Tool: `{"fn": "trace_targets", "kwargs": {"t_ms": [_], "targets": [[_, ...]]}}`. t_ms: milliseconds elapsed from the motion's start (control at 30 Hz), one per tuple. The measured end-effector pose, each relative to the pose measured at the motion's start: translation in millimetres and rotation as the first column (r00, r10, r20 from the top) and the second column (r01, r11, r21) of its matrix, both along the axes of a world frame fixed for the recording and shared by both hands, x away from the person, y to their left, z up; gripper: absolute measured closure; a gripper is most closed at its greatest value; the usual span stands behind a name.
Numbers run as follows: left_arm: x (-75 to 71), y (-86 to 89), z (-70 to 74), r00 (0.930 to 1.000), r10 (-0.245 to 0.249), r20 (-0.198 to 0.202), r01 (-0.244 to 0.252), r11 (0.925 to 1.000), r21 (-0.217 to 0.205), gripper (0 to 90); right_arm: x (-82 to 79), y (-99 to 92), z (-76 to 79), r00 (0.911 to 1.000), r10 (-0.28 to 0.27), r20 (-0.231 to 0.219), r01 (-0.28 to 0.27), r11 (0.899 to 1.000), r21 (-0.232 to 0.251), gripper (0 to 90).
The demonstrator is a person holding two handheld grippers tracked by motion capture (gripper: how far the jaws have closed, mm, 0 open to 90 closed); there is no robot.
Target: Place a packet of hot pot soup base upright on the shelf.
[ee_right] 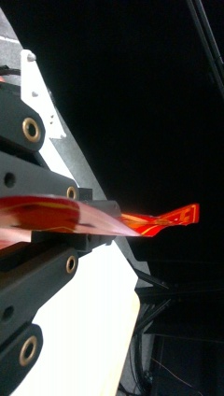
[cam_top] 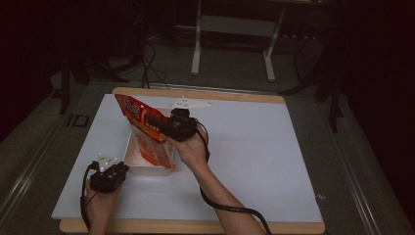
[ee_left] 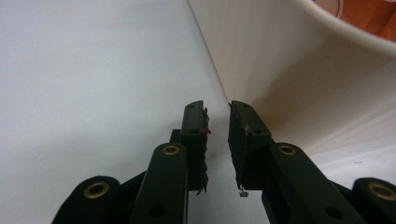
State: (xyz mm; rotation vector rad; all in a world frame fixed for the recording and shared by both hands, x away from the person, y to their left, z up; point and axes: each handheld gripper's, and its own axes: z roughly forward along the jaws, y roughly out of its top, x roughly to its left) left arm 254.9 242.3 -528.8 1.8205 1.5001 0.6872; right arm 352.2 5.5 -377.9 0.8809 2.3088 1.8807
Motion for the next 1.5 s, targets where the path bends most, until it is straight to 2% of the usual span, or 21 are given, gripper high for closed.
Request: {"fn": "trace_targets", "kwargs": {"t_ms": [233, 367, 467, 567, 700, 800, 833, 900, 933, 967, 1000, 1100, 1133, 1233, 1367, 1467, 1500], "targets": [[-0.2, 0.5, 0.0, 1.0, 0.001, -0.002, -0.001, 1.0, -0.001, 76.1, -7.0, 4.0, -17.8, 0.9998, 0.004, 0.019, -0.003, 0.999, -0.037, 90.0], [-0.7, 0.3, 0.4, 1.0, 0.001, 0.0, -0.001, 1.0, 0.0, 76.0, -11.1, 6.1, -22.4, 0.999, 0.0, 0.045, 0.003, 0.999, -0.053, 90.0], [-1.3, 0.3, 0.6, 1.0, -0.001, 0.001, 0.001, 1.0, 0.0, 75.8, -12.7, 8.0, -24.7, 0.9968, -0.011, 0.079, 0.018, 0.996, -0.089, 90.0], [-1.1, 0.1, 0.5, 1.0, -0.001, 0.001, 0.001, 1.0, 0.001, 75.7, -9.8, 8.8, -28.1, 0.9966, -0.018, 0.081, 0.027, 0.994, -0.109, 90.0], [-0.5, 0.2, 0.2, 1.0, 0.0, -0.001, 0.0, 1.0, 0.0, 75.5, -3.8, 6.5, -23.5, 0.9985, -0.028, 0.047, 0.033, 0.994, -0.105, 89.1], [-0.2, 0.4, 0.1, 1.0, 0.004, -0.001, -0.004, 1.0, 0.003, 75.5, -5.5, 1.3, -9.1, 0.9963, -0.043, 0.075, 0.049, 0.995, -0.091, 81.9], [-0.2, 0.4, 0.1, 1.0, 0.004, -0.001, -0.004, 1.0, 0.003, 75.3, -5.5, 1.3, -9.1, 0.9963, -0.043, 0.075, 0.049, 0.995, -0.091, 81.9], [0.1, 1.2, -0.1, 1.0, 0.004, -0.001, -0.004, 1.0, -0.002, 75.2, -11.0, 0.3, -1.8, 0.9935, -0.039, 0.107, 0.054, 0.987, -0.148, 76.6], [0.0, 0.5, 0.0, 1.0, 0.005, -0.001, -0.005, 1.0, 0.002, 75.2, -13.0, 1.7, -3.2, 0.9909, -0.041, 0.128, 0.067, 0.977, -0.204, 77.7], [0.0, 0.5, 0.0, 1.0, 0.005, -0.001, -0.005, 1.0, 0.002, 75.3, -13.0, 1.7, -3.2, 0.9909, -0.041, 0.128, 0.067, 0.977, -0.204, 77.7], [-0.2, 0.2, 0.1, 1.0, 0.007, -0.001, -0.007, 1.0, 0.002, 75.3, -13.3, 2.2, -10.0, 0.9917, -0.033, 0.124, 0.064, 0.966, -0.252, 78.5], [-0.5, 0.1, 0.2, 1.0, 0.007, 0.0, -0.007, 1.0, 0.002, 75.4, -11.3, 0.2, -17.3, 0.9932, -0.044, 0.108, 0.069, 0.968, -0.242, 80.2], [-0.5, 0.0, 0.1, 1.0, 0.006, 0.0, -0.006, 1.0, 0.001, 75.6, -9.2, -2.3, -21.0, 0.9954, -0.047, 0.084, 0.065, 0.972, -0.224, 83.5], [0.1, -0.1, -0.4, 1.0, 0.004, -0.003, -0.004, 1.0, 0.004, 75.7, -11.3, -2.3, -23.3, 0.9942, -0.049, 0.096, 0.07, 0.97, -0.234, 85.4], [-0.1, -0.5, -0.2, 1.0, 0.003, -0.002, -0.003, 1.0, 0.001, 75.7, -14.6, -1.5, -27.5, 0.9946, -0.06, 0.084, 0.078, 0.971, -0.225, 86.8], [-0.5, -0.7, 0.0, 1.0, 0.005, -0.003, -0.005, 1.0, 0.007, 75.9, -17.6, -1.9, -33.7, 0.9965, -0.077, 0.03, 0.082, 0.98, -0.182, 88.4], [-0.5, -0.7, 0.0, 1.0, 0.005, -0.003, -0.005, 1.0, 0.007, 76.2, -17.6, -1.9, -33.7, 0.9965, -0.077, 0.03, 0.082, 0.98, -0.182, 88.4]]}}
